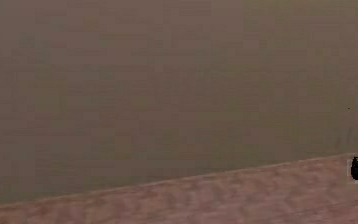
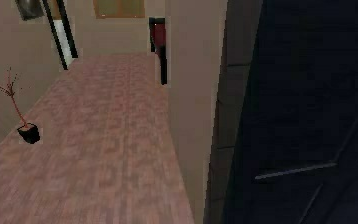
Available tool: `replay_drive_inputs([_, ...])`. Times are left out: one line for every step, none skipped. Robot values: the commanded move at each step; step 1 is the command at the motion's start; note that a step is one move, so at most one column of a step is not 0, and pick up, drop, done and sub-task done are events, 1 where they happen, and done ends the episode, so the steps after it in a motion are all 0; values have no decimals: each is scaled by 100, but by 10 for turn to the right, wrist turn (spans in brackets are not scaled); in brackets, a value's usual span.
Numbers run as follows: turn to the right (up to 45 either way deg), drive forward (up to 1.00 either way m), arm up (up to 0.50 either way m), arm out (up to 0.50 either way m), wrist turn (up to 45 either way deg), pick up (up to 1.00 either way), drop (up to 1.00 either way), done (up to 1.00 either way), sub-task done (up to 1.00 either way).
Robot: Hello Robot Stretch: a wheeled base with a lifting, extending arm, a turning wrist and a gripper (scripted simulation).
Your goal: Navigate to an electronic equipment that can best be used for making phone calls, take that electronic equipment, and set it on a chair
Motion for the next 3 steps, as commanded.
replay_drive_inputs([-90, 0, 0, 0, 0, 0, 0, 0, 0])
replay_drive_inputs([0, 20, 0, 0, 0, 0, 0, 0, 0])
replay_drive_inputs([450, 0, 0, 0, 0, 0, 0, 0, 0])
